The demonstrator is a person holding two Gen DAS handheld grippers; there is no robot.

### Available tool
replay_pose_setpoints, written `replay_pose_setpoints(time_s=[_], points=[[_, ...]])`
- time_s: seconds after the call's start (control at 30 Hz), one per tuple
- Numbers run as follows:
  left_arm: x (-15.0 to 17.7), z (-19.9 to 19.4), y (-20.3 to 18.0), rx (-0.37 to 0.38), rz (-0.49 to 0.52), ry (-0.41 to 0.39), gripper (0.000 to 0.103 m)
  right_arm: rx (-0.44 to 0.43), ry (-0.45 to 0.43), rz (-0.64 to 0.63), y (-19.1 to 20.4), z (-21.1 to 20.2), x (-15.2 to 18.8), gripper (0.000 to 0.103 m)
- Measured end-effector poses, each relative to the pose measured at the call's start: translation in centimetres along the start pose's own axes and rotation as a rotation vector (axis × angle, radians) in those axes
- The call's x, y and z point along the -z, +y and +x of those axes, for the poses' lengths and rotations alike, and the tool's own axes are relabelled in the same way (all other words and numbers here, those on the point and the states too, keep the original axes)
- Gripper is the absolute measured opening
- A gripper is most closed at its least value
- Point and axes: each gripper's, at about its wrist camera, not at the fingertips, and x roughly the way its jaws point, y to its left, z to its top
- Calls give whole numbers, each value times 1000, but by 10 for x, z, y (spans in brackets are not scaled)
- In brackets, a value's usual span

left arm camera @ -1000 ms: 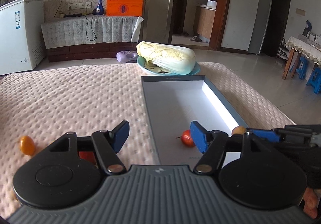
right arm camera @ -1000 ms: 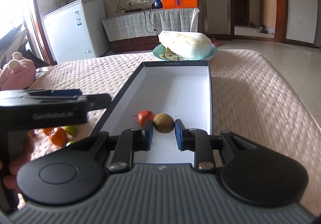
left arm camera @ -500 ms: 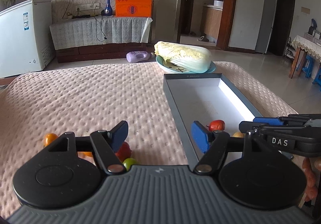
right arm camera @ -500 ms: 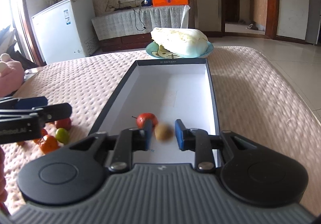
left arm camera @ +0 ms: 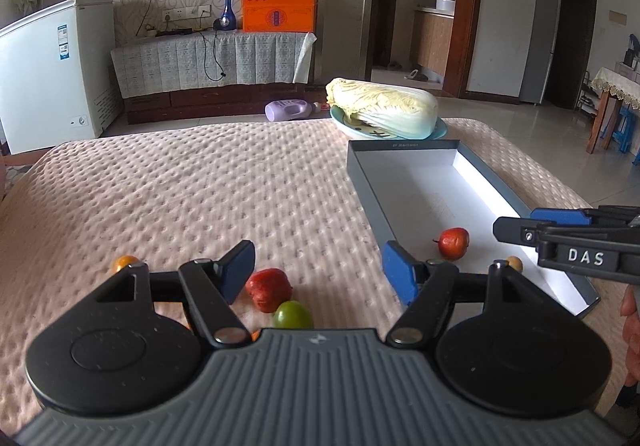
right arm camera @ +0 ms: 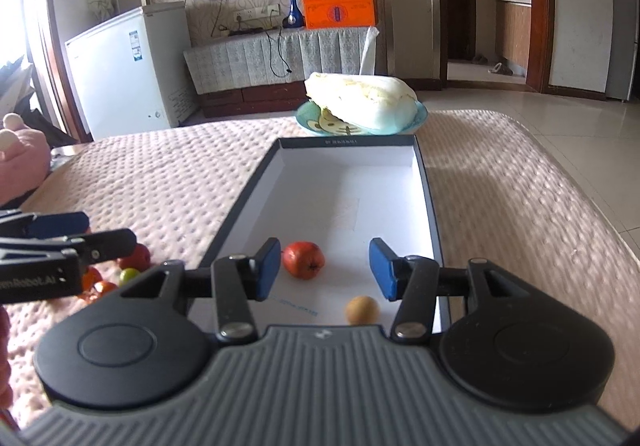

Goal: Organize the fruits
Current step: 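Move both grippers back over the fruit pile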

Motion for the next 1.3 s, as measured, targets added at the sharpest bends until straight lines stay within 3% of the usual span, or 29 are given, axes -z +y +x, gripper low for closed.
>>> replay_pose_setpoints(time_s=[0.2,0.4,0.6,0.73,0.9,1.3], points=[[8,-16,13,-43,0,3,75,-52,-23,-11,19,-13,3,51],[13,-60,42,-94,-32,15,75,-139,-62,-41,45,-36,7,51],[42,-94,53,-101,-72,47,75,-196,-74,-103,74,-61,22,51],[56,-87,58,-126,-61,57,75,-235,-33,-157,92,-62,37,50],[64,-75,76,-144,-103,70,75,-250,13,-239,107,-51,51,33],[67,-55,96,-163,-124,129,75,-165,70,-261,121,-11,60,32]])
